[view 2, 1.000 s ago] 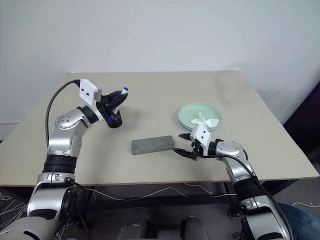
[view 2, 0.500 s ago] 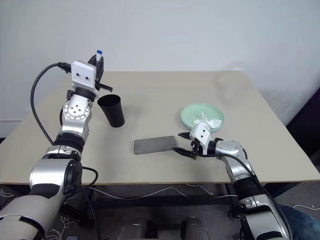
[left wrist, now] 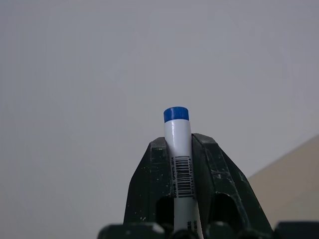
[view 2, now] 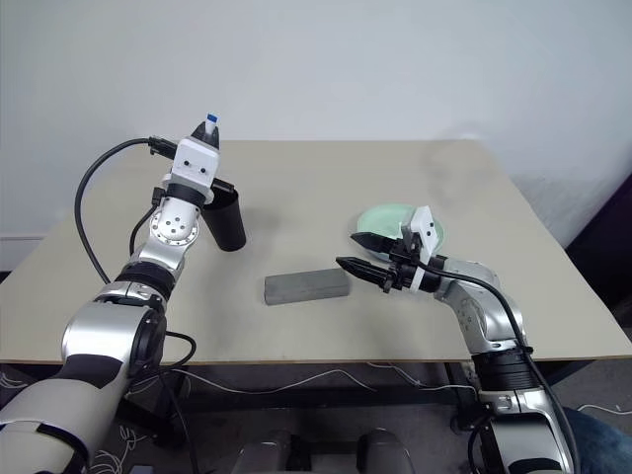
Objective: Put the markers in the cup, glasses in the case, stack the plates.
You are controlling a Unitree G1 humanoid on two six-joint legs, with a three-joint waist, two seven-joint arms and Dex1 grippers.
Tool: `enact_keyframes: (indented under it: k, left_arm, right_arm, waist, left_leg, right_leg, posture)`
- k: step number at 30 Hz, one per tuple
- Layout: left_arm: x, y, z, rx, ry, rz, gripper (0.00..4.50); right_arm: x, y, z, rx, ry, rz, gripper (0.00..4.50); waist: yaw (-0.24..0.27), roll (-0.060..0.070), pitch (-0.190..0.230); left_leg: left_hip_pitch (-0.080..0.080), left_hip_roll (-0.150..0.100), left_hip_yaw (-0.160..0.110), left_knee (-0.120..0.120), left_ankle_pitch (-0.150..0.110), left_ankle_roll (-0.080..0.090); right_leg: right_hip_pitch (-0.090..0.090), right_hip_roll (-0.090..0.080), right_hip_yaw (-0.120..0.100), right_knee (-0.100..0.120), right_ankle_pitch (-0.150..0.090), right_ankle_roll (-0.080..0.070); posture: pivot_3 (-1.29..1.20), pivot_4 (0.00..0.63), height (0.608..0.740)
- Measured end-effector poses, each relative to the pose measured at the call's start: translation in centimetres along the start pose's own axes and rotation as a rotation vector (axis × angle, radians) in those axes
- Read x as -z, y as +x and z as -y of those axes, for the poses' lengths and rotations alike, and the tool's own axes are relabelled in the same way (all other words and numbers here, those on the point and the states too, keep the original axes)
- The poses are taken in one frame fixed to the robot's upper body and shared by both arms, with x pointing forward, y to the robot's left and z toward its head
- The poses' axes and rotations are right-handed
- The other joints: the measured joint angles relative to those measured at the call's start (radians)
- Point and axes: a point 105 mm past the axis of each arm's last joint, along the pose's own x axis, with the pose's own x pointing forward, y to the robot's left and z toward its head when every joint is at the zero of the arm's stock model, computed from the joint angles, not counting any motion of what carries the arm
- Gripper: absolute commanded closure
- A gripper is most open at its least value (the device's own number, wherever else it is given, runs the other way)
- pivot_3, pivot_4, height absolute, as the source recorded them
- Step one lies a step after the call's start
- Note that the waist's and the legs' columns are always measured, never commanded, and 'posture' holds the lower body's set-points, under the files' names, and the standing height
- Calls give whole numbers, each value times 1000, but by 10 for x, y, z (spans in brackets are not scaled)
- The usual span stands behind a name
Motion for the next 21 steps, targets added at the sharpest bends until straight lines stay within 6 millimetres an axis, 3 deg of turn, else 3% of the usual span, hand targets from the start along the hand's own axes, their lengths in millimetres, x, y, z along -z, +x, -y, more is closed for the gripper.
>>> enact_keyframes:
  k: [21]
  left_arm:
    - [16, -1, 16, 32, -11, -118, 4338]
  right_arm:
    - [5, -4, -4, 32, 9, -11, 1139]
  waist:
    - [1, 0, 0]
  left_leg:
    - [0, 0, -1, 0, 0, 0]
  right_leg:
    - [0, -1, -1, -1, 0, 0]
  posture:
    - [0, 0, 740]
